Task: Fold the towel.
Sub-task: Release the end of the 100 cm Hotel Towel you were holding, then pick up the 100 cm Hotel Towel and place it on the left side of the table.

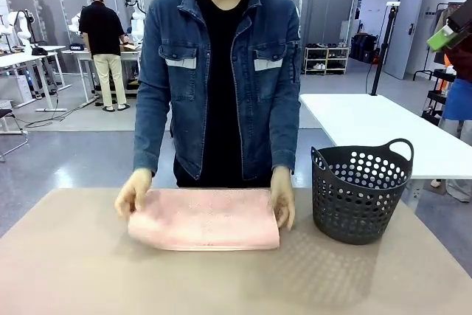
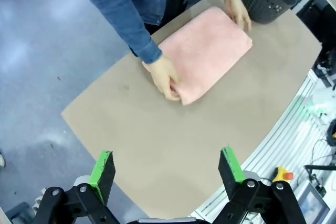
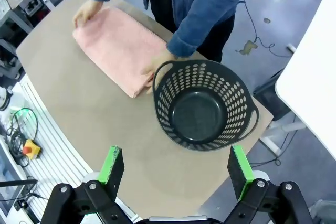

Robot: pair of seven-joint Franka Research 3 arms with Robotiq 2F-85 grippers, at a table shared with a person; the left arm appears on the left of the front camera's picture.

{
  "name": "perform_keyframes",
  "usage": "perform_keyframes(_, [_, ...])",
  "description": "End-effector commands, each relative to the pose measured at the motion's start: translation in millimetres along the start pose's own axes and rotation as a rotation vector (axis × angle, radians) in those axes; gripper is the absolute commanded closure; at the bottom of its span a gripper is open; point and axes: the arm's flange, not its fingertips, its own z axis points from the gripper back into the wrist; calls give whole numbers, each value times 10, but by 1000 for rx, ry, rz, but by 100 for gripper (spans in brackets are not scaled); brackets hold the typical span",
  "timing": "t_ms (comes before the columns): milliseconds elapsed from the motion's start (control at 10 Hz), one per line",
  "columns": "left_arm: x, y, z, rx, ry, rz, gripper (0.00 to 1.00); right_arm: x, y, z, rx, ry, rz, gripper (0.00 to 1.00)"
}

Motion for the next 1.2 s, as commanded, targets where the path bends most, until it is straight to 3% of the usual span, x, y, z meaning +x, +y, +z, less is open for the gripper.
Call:
perform_keyframes(0, [-21,-6,38,-4,5,-12,0,-10,11,46,1,7,1,0])
perform_keyframes(1100, [-21,-6,38,-4,5,-12,0,-10,11,46,1,7,1,0])
